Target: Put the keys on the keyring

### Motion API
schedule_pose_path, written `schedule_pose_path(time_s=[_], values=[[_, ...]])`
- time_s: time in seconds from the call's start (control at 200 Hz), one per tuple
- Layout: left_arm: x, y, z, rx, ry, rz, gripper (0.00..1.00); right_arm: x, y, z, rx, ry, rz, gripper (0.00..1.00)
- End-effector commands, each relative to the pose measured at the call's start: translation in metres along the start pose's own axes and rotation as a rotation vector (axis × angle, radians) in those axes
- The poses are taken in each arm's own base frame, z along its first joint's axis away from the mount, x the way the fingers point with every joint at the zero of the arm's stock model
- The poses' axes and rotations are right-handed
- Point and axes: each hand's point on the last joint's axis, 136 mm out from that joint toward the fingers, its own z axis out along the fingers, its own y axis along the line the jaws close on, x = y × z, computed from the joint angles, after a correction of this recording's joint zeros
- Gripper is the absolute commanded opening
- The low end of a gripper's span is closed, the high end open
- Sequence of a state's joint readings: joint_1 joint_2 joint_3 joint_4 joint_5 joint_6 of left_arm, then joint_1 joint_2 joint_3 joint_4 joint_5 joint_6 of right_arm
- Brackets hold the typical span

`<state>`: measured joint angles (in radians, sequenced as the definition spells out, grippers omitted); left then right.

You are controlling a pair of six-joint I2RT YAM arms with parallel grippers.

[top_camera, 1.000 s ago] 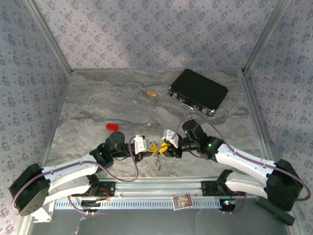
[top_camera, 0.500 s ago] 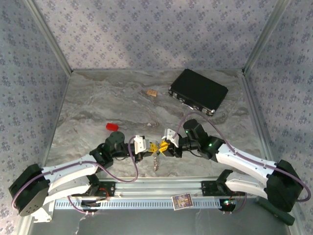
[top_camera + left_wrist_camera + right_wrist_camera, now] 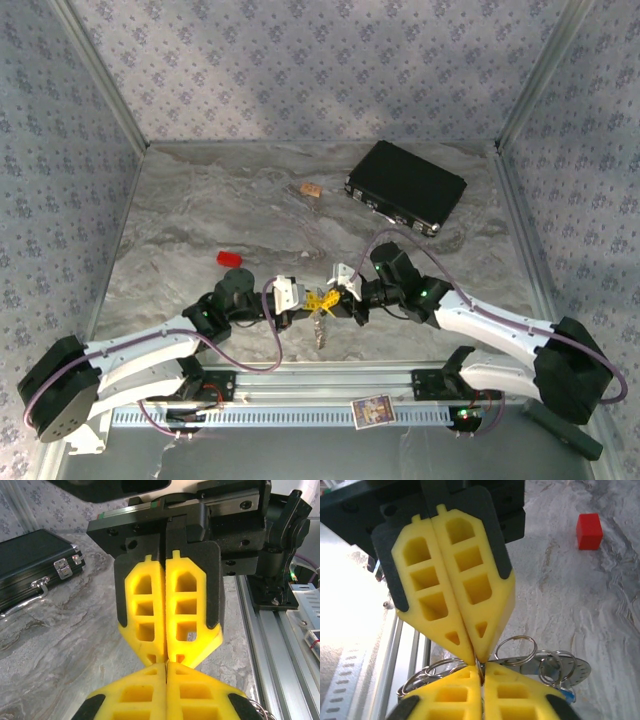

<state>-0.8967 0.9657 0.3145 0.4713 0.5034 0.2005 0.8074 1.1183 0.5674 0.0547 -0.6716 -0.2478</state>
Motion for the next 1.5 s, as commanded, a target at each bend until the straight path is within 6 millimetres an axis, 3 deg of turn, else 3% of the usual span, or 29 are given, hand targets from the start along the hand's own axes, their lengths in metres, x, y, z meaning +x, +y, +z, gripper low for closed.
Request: schedule_pose_path(time_s=[0.0, 0.11, 0.26, 0.515, 0.76, 0.8, 0.85, 0.924, 1.139, 1.494], values=[[-0.023, -0.004, -0.004, 0.015, -0.078, 0.039, 0.00, -0.015, 0.000, -0.002, -0.004, -0.028, -0.026, 0.00], [-0.013, 0.002, -0.005, -0.019, -0.009, 0.031, 0.27, -0.015, -0.001, -0.008, 0.025, -0.005, -0.056, 0.00], [-0.004, 0.002, -0.008, -0.021, 0.081, 0.054, 0.32, -0.006, -0.001, -0.009, 0.047, 0.126, -0.107, 0.00], [0.000, 0.005, -0.004, -0.010, 0.149, 0.065, 0.22, -0.009, 0.004, -0.010, 0.058, 0.264, -0.202, 0.00], [-0.006, 0.001, -0.004, 0.015, 0.127, 0.071, 0.00, -0.021, 0.011, -0.008, 0.053, 0.280, -0.261, 0.00], [-0.007, 0.000, -0.004, 0.019, 0.118, 0.071, 0.00, -0.025, 0.012, -0.009, 0.055, 0.257, -0.262, 0.01], [-0.008, -0.001, -0.004, 0.019, 0.103, 0.066, 0.00, -0.027, 0.012, -0.010, 0.065, 0.215, -0.254, 0.16], [-0.012, 0.000, -0.005, 0.007, 0.062, 0.056, 0.00, -0.028, 0.009, -0.013, 0.081, 0.133, -0.217, 0.24], [-0.019, 0.001, -0.006, -0.023, -0.059, 0.010, 0.00, -0.025, 0.005, -0.015, 0.090, -0.007, -0.122, 0.25], [-0.017, -0.002, -0.003, -0.003, -0.103, -0.002, 0.00, -0.018, 0.001, -0.010, 0.095, -0.036, -0.098, 0.25]])
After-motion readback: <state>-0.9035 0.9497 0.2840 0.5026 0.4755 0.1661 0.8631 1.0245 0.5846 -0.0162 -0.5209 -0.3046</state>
